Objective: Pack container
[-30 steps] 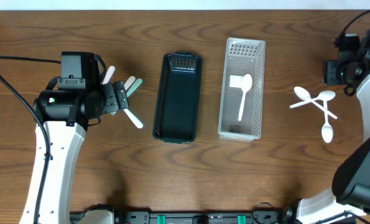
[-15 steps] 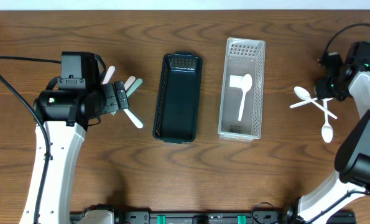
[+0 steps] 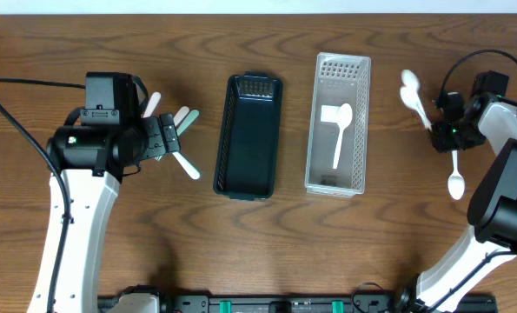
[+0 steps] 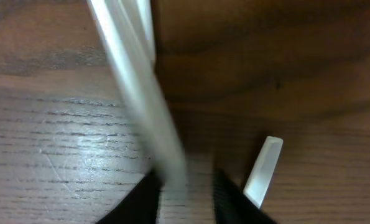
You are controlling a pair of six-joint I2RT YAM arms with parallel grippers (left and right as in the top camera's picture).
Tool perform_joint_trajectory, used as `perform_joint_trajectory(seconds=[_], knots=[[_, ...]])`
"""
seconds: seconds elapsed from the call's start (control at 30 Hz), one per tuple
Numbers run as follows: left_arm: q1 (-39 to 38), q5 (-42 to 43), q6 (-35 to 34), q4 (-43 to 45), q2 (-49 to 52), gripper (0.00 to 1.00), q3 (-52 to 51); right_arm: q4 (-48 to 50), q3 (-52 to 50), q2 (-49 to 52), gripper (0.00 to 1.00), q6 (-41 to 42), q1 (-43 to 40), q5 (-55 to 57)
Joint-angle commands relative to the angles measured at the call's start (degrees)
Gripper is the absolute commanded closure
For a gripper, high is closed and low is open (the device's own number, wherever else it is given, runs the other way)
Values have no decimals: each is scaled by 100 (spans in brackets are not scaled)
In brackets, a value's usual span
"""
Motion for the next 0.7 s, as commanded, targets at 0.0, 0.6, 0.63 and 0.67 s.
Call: perform_joint_trajectory(seconds=[0.0,0.6,0.63,0.67], knots=[[26,-92,37,-22,4,2,125,-15,-120,216,75,136,-22,170],[26,-92,37,-22,4,2,125,-201,385,9,69,1370,-15,422],[26,-92,37,-22,4,2,125,-295,385,9,70,1668,-44,444],[26,-92,37,-22,4,2,125,-382,385,9,71,1965,-81,444]])
